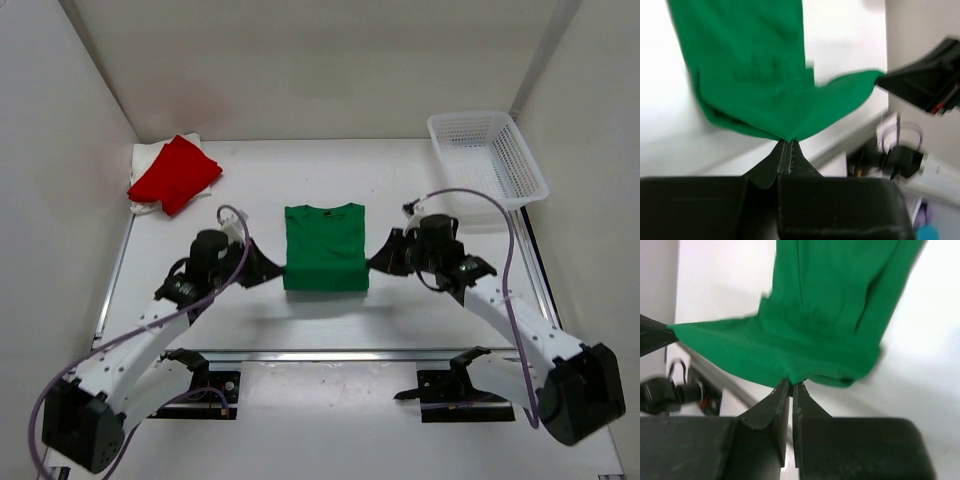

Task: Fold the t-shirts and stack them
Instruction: Fold the long partially folded tshirt into a neat square, then smooth out wrinkles on the folded tshirt

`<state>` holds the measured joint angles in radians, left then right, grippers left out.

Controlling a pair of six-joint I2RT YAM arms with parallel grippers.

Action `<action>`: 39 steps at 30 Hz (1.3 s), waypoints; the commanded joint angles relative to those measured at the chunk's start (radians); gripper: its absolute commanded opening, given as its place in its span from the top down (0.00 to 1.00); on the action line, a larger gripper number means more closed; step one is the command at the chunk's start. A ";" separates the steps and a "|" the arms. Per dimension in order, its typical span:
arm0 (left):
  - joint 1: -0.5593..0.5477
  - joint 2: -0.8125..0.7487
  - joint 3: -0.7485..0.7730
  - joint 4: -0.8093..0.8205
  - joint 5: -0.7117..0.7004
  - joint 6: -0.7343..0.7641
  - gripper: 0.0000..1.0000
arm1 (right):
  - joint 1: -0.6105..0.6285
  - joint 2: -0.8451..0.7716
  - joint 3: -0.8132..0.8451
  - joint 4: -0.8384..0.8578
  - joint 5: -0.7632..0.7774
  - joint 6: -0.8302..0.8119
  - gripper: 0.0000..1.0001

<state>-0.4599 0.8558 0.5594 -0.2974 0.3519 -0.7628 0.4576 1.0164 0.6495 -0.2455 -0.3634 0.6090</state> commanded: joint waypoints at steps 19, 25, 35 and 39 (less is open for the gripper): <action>0.240 1.072 0.744 0.227 -0.108 0.014 0.95 | -0.264 1.097 1.033 -0.078 -0.183 -0.207 0.99; 0.297 1.074 0.797 0.233 -0.068 -0.018 0.72 | -0.261 1.110 1.145 -0.153 -0.186 -0.230 0.66; 0.028 0.867 0.480 0.456 -0.050 -0.039 0.72 | -0.169 0.789 0.565 0.125 -0.146 -0.199 1.00; -0.008 0.904 0.299 0.576 -0.030 -0.091 0.76 | -0.177 0.777 0.385 0.317 -0.238 -0.126 1.00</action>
<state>-0.4831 1.7515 0.9680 0.1833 0.3092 -0.8135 0.2893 1.8027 1.1141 -0.1112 -0.5446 0.4316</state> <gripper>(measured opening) 0.249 0.004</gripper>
